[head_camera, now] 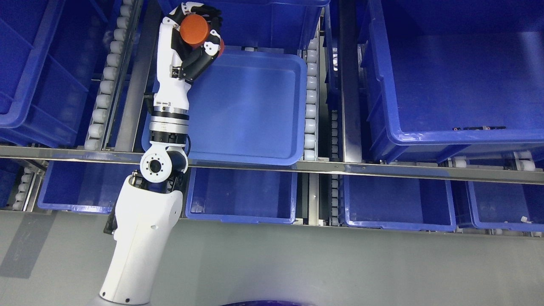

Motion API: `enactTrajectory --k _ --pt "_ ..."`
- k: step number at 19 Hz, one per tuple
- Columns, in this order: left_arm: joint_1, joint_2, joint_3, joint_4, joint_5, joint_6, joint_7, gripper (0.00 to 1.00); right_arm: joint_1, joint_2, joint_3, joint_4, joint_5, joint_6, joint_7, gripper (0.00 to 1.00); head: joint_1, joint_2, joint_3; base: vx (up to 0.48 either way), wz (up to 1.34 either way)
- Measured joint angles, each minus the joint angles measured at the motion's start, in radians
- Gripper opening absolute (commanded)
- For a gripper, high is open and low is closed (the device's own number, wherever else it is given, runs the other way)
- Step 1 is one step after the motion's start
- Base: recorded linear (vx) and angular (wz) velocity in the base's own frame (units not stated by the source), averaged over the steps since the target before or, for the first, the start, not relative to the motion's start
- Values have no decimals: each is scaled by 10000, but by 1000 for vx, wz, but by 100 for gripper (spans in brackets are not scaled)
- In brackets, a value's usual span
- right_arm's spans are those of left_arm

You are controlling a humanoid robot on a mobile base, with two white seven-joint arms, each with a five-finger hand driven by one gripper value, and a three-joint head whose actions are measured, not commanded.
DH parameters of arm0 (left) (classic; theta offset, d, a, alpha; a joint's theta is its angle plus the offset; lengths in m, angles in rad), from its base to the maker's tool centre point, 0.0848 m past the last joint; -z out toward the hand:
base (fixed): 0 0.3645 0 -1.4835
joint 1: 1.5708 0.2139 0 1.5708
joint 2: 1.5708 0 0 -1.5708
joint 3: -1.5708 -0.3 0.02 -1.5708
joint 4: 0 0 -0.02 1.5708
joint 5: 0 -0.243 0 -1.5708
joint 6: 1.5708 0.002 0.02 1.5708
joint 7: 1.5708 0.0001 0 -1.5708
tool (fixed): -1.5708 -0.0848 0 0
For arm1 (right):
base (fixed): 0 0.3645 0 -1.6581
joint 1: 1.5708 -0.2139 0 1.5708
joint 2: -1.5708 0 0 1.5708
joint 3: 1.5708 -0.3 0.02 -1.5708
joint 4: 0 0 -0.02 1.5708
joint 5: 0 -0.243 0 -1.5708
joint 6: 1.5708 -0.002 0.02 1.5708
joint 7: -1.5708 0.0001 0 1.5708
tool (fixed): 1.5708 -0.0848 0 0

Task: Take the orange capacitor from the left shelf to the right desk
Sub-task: 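Lift the orange capacitor up out of the blue bin with the left hand, then carry the capacitor in the left hand while turning toward the steel table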

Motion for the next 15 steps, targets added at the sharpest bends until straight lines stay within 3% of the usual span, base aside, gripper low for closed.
enactTrajectory --k 7,15 --pt "366 -2 116 -405 -9 -21 -217 2 1 0 0 0 0 7 2 100 0 0 0 -75 -90" --pt "665 -3 172 -622 -10 -370 -240 2 1 0 0 0 0 28 2 100 0 0 0 -197 -25"
